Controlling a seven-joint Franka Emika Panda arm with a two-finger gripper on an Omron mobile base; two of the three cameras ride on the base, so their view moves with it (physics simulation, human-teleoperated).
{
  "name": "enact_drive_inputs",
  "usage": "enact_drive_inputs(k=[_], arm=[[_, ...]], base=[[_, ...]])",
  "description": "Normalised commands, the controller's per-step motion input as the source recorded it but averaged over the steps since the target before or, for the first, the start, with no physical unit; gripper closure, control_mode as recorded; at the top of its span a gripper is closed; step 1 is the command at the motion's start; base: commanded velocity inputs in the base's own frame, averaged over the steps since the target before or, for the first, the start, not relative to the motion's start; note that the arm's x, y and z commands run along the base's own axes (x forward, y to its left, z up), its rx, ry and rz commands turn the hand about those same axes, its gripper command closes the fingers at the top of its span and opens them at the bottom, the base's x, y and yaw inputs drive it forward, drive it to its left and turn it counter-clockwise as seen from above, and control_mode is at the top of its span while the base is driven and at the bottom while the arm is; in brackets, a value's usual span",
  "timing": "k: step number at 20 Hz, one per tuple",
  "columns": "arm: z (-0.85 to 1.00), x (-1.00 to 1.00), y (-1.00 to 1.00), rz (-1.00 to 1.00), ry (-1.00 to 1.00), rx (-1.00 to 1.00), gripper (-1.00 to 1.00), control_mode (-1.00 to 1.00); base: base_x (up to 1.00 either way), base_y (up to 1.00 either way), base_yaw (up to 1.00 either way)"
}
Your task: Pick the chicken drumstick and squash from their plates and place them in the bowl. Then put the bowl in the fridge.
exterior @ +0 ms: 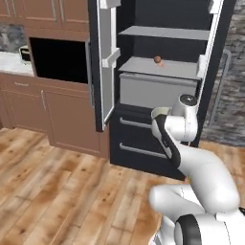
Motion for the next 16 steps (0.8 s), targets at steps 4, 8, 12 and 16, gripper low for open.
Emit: enact_drive_inputs(k=[4, 8, 12, 16], arm=[[0.0, 0.0, 0.0, 0.0, 0.0, 0.0, 1.0, 1.0], [0.0, 0.0, 0.0, 0.0, 0.0, 0.0, 1.0, 1.0], [0.0, 0.0, 0.0, 0.0, 0.0, 0.0, 1.0, 1.0], [0.0, 0.0, 0.0, 0.0, 0.0, 0.0, 1.0, 1.0]], base=[[0.68, 0.3, -0.33], [0.73, 0.31, -0.13], [0.68, 0.24, -0.34], [0.52, 0.32, -0.52]])
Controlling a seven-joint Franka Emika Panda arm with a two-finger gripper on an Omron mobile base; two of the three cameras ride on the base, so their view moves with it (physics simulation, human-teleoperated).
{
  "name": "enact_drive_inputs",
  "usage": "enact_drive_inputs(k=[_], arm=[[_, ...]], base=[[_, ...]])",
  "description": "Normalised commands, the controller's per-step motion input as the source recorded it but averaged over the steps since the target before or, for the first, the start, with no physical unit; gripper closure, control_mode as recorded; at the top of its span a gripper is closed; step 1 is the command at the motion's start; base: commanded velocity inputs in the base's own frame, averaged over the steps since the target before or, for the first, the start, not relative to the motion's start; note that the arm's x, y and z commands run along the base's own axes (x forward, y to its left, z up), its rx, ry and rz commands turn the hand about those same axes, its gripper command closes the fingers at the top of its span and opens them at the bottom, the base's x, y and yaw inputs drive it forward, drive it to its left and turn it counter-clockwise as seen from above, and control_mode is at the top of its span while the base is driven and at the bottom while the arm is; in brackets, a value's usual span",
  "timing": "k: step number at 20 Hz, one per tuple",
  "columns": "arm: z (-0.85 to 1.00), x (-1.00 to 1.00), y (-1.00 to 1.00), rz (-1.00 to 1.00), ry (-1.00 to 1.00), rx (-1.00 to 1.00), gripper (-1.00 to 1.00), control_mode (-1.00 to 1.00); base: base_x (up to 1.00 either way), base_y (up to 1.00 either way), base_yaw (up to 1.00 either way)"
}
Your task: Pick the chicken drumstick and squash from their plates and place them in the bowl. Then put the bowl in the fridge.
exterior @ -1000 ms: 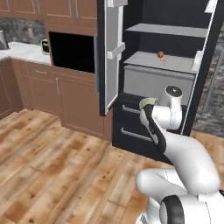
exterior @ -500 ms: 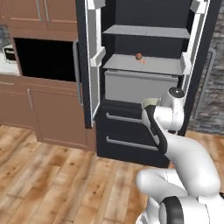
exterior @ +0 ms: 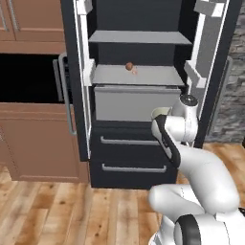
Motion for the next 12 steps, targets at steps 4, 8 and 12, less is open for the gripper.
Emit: enact_drive_inputs(k=[4, 8, 12], arm=[[0.0, 0.0, 0.0, 0.0, 0.0, 0.0, 1.0, 1.0], [0.0, 0.0, 0.0, 0.0, 0.0, 0.0, 1.0, 1.0], [0.0, 0.0, 0.0, 0.0, 0.0, 0.0, 1.0, 1.0]], base=[[0.55, 0.43, -0.27], [0.54, 0.32, -0.02], [0.58, 0.18, 0.04]])
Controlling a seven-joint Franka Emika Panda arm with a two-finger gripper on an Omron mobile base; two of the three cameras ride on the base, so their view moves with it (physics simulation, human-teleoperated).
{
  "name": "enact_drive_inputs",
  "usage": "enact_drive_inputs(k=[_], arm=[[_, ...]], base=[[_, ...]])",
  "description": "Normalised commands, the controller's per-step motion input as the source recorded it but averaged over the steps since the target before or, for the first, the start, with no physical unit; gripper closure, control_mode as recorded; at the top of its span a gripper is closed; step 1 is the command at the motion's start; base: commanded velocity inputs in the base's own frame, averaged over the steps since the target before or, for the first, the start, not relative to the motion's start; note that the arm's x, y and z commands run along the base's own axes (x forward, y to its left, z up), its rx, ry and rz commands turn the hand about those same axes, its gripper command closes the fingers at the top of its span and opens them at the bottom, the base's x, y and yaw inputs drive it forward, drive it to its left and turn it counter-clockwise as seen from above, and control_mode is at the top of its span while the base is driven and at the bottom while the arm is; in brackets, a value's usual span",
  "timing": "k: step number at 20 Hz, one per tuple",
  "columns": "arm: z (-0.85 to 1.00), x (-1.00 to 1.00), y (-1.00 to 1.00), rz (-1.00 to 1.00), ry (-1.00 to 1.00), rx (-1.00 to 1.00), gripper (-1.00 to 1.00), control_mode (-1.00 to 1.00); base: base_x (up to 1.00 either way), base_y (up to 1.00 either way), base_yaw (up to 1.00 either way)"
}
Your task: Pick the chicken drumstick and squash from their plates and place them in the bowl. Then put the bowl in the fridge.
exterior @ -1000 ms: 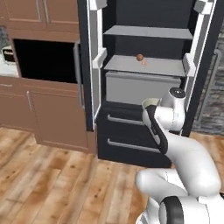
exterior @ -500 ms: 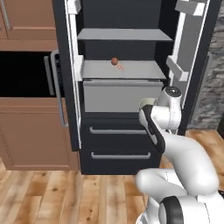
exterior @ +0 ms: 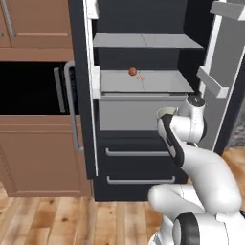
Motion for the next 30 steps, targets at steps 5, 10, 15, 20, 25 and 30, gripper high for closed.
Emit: enact_drive_inputs(k=[5, 10, 15, 20, 25, 30], arm=[[0.0, 0.0, 0.0, 0.0, 0.0, 0.0, 1.0, 1.0], [0.0, 0.0, 0.0, 0.0, 0.0, 0.0, 1.0, 1.0], [0.0, 0.0, 0.0, 0.0, 0.0, 0.0, 1.0, 1.0], [0.0, 0.0, 0.0, 0.0, 0.0, 0.0, 1.0, 1.0], [0.0, 0.0, 0.0, 0.0, 0.0, 0.0, 1.0, 1.0], [0.0, 0.0, 0.0, 0.0, 0.0, 0.0, 1.0, 1.0]], base=[[0.59, 0.01, 0.06], [0.6, 0.02, 0.02], [0.49, 0.0, -0.01], [0.47, 0.0, -0.03], [0.27, 0.01, 0.0], [0.27, 0.02, 0.0]])
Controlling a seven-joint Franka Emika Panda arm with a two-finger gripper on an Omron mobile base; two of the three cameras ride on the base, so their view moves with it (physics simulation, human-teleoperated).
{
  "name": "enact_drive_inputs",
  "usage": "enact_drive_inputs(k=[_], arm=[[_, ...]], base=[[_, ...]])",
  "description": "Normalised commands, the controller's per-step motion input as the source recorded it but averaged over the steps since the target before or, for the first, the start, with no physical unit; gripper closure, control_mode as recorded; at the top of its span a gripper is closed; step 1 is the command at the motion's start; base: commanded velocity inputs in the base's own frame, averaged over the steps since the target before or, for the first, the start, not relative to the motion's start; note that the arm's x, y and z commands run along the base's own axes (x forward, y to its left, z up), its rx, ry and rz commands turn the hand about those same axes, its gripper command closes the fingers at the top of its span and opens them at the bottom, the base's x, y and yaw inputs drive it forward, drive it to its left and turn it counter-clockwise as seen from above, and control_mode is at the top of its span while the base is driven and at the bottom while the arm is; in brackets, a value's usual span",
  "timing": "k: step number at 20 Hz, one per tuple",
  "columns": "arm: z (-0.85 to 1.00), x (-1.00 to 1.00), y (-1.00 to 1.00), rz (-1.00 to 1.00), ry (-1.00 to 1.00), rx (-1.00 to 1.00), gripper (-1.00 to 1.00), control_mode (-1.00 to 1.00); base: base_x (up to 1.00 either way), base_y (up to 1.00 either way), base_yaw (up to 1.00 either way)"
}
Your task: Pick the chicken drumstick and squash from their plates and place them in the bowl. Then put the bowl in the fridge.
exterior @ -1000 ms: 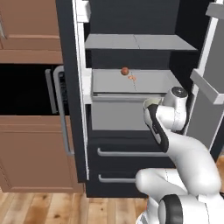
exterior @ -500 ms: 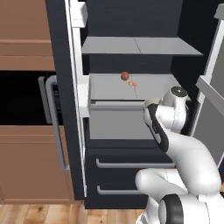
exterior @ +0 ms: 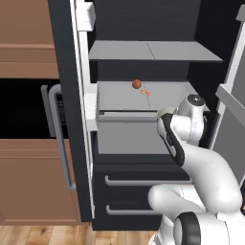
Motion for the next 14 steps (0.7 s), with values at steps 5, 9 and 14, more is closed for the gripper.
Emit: enact_drive_inputs(k=[5, 9, 14], arm=[[0.0, 0.0, 0.0, 0.0, 0.0, 0.0, 1.0, 1.0], [0.0, 0.0, 0.0, 0.0, 0.0, 0.0, 1.0, 1.0], [0.0, 0.0, 0.0, 0.0, 0.0, 0.0, 1.0, 1.0]], base=[[0.14, 0.02, 0.0], [0.0, 0.0, 0.0], [0.0, 0.0, 0.0]])
